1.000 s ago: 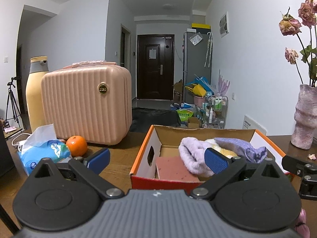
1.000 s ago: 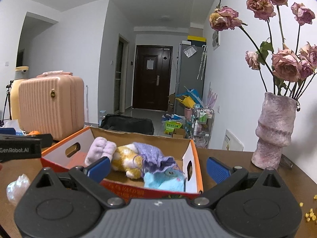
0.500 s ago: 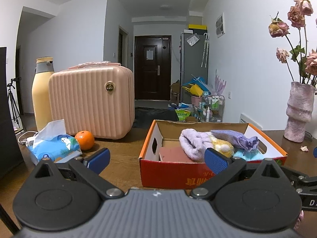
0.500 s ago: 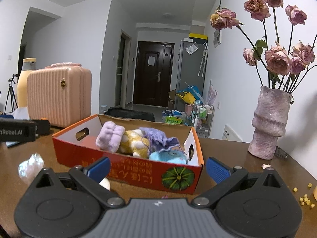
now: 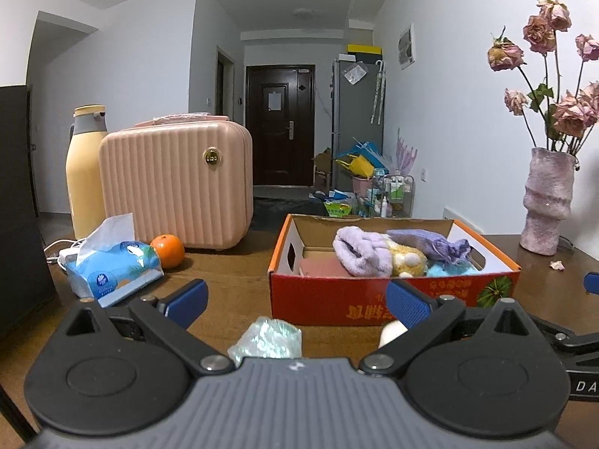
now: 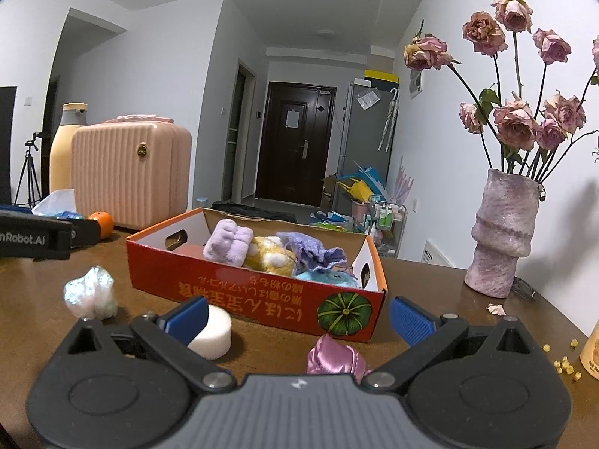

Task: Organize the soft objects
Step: 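Withdraw both grippers from the box toward the remaining table items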

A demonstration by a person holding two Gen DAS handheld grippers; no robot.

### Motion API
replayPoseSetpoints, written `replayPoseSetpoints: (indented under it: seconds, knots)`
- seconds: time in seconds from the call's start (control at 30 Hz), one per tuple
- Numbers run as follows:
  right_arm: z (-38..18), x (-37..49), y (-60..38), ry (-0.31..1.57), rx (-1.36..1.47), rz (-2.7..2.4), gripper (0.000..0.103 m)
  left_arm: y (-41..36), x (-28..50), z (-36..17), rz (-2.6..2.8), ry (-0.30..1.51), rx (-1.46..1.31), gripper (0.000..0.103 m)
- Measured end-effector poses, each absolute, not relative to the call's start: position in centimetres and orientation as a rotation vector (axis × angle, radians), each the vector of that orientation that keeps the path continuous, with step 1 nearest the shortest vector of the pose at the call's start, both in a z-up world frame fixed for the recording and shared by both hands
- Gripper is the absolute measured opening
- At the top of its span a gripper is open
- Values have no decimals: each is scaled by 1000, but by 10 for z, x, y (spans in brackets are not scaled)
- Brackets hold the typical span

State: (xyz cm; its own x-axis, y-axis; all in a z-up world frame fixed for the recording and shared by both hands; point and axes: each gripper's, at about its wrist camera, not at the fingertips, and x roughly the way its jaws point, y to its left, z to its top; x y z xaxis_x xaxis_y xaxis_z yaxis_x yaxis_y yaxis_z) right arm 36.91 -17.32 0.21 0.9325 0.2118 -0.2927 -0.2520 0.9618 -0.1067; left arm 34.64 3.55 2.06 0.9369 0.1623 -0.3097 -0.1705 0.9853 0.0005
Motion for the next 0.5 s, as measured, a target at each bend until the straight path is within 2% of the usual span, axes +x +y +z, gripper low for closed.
replayPoseSetpoints:
  seconds: [0.5]
  knots:
    - [-7, 344, -189, 316, -95, 214, 103, 44, 312, 14, 141, 346, -57, 103]
